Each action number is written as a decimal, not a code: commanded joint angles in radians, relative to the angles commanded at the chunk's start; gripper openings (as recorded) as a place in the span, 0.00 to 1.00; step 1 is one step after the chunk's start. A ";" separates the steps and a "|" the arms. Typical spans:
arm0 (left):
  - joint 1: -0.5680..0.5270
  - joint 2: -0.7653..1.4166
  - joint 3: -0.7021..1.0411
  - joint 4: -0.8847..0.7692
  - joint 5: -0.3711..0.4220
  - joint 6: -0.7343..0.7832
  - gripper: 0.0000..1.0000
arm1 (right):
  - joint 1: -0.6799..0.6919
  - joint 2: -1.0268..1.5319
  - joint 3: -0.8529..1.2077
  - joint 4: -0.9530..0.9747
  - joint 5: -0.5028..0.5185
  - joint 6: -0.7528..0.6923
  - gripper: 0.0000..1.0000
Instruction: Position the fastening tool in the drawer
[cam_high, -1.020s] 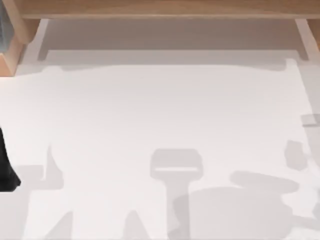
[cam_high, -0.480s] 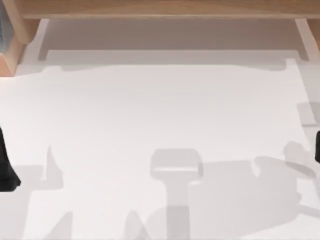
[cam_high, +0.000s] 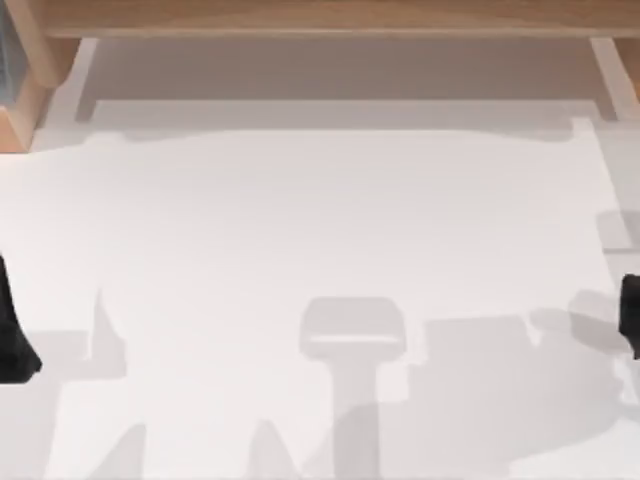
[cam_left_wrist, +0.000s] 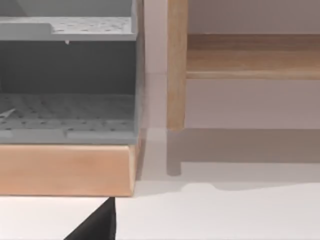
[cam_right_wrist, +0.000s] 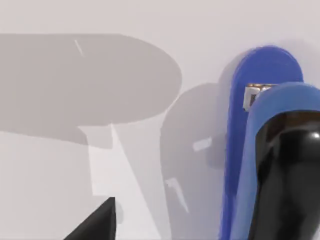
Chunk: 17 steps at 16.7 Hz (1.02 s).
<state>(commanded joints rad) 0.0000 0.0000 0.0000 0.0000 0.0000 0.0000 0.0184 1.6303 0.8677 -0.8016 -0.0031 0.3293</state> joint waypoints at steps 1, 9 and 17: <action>0.000 0.000 0.000 0.000 0.000 0.000 1.00 | 0.000 0.013 -0.013 0.040 0.000 0.001 1.00; 0.000 0.000 0.000 0.000 0.000 0.000 1.00 | 0.002 0.054 -0.056 0.105 0.000 0.003 0.85; 0.000 0.000 0.000 0.000 0.000 0.000 1.00 | 0.002 0.054 -0.056 0.105 0.000 0.003 0.25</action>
<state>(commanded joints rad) 0.0000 0.0000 0.0000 0.0000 0.0000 0.0000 0.0205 1.6848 0.8119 -0.6969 -0.0031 0.3322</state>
